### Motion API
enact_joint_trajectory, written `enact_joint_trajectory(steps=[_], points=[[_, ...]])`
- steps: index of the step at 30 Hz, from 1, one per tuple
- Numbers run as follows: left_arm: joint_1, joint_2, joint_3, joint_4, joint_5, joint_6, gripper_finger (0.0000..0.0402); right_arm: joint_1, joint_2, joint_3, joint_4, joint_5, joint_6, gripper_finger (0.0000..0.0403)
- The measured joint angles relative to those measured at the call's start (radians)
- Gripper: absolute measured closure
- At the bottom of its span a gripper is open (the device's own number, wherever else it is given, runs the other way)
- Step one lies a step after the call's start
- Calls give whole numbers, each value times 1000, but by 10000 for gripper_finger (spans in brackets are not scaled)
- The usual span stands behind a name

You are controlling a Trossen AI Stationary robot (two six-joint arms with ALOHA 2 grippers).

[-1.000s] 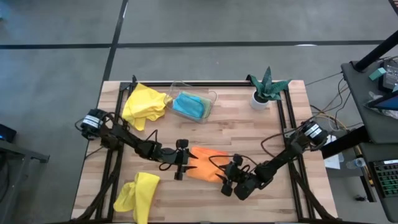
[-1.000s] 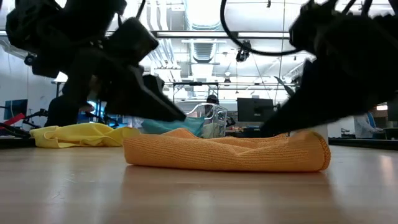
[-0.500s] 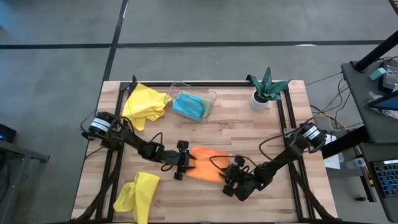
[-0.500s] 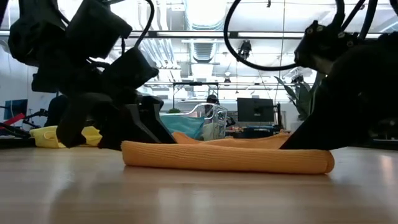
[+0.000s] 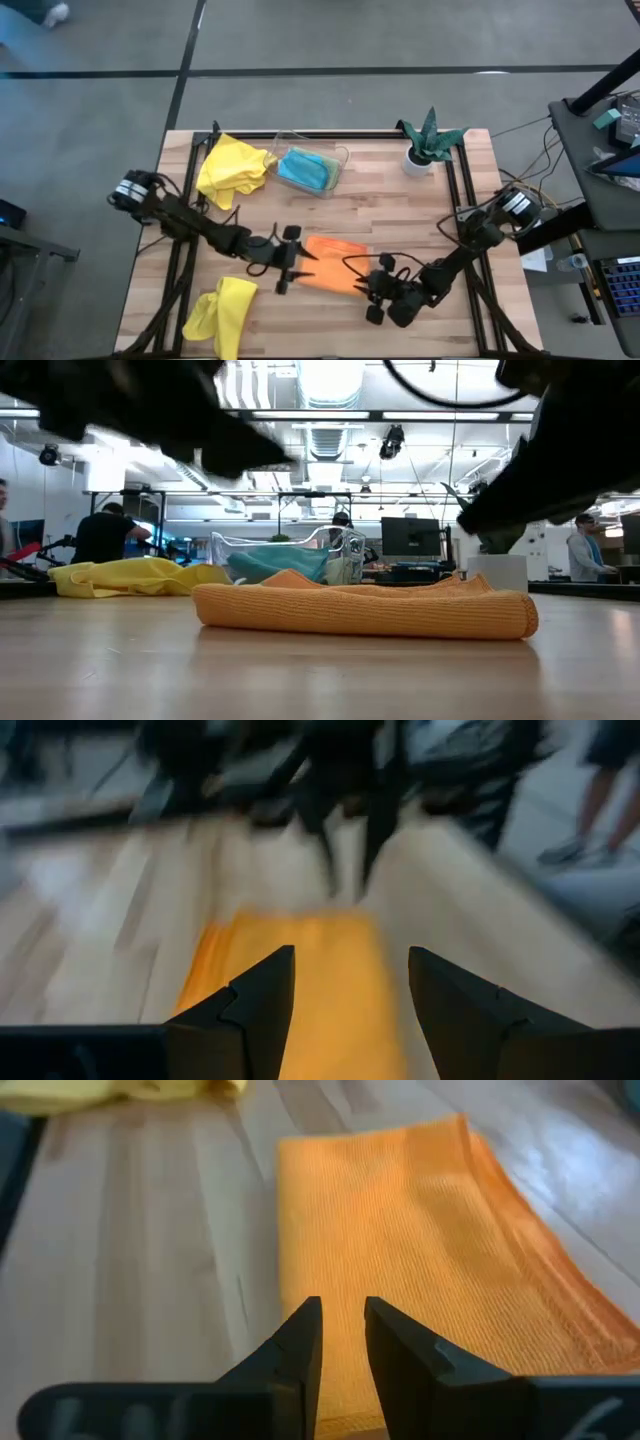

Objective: Fold microfiber towels
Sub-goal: Fold the orange towel

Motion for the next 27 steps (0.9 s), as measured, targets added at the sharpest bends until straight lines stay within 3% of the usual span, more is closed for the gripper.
enact_joint_trajectory(steps=[5,12,20,27], points=[[-87,-26,42,-13,-22,88,221,49,-7,6,85,66,-42,325],[-107,32,113,-265,-112,1,221,96,-7,63,95,88,-162,317],[-142,162,171,-276,-130,-93,221,94,-7,85,95,112,-255,315],[-153,274,343,-276,-132,-16,219,73,-8,84,99,113,-281,307]])
